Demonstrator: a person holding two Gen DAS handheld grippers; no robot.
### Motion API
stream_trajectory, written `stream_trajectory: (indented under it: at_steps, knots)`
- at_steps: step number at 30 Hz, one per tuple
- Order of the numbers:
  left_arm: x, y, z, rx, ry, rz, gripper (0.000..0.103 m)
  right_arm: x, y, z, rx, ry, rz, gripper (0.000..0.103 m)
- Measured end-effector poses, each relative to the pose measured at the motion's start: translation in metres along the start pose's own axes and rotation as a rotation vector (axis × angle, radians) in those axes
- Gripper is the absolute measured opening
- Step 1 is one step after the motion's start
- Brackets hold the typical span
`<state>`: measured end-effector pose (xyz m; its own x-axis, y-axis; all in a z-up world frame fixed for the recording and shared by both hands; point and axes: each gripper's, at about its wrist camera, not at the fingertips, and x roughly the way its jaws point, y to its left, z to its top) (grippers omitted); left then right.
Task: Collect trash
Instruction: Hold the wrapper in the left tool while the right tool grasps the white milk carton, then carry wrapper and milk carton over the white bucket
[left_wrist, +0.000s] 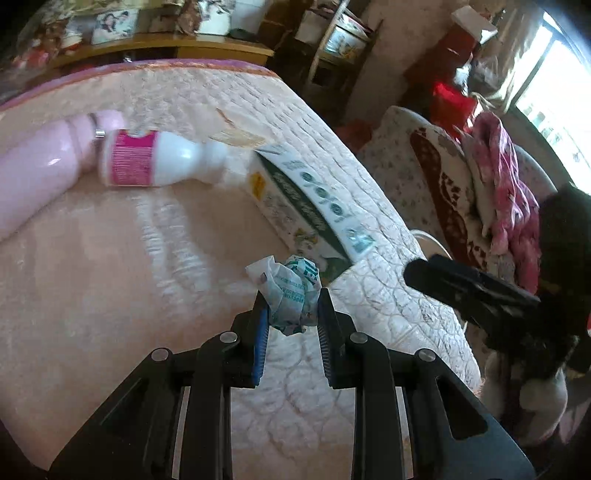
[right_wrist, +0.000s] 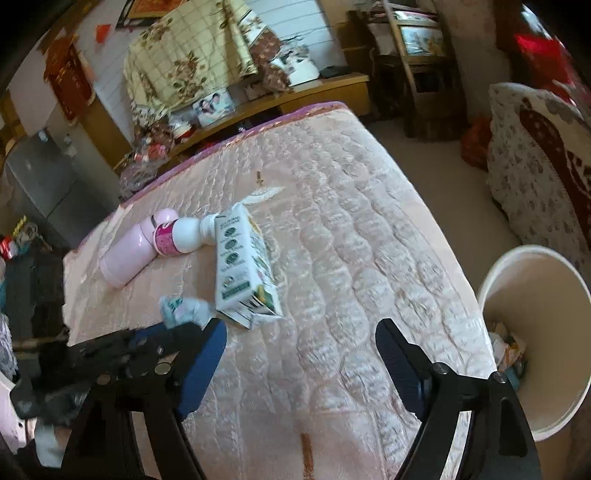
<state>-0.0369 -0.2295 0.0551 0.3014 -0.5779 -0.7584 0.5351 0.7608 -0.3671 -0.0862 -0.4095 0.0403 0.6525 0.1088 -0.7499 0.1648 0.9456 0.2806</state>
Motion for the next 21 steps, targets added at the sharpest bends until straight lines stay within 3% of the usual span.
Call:
stream_trajectory:
  at_steps: [11, 12, 13, 15, 21]
  knots:
    - [-0.037, 0.027, -0.012, -0.016, -0.048, 0.110, 0.022, 0.083, 0.045, 0.051, -0.163, 0.142, -0.050, 0.079]
    - [-0.036, 0.025, -0.013, -0.010, -0.049, 0.115, 0.022, 0.089, 0.044, 0.050, -0.160, 0.154, -0.051, 0.065]
    - [-0.036, 0.023, -0.014, -0.003, -0.051, 0.121, 0.022, 0.092, 0.042, 0.049, -0.150, 0.168, -0.036, 0.043]
    - [-0.037, 0.022, -0.017, 0.008, -0.054, 0.124, 0.022, 0.089, 0.037, 0.043, -0.126, 0.167, -0.010, 0.039]
    - [-0.027, -0.005, -0.020, 0.044, -0.047, 0.109, 0.022, 0.042, 0.023, 0.019, -0.120, 0.089, -0.004, 0.039]
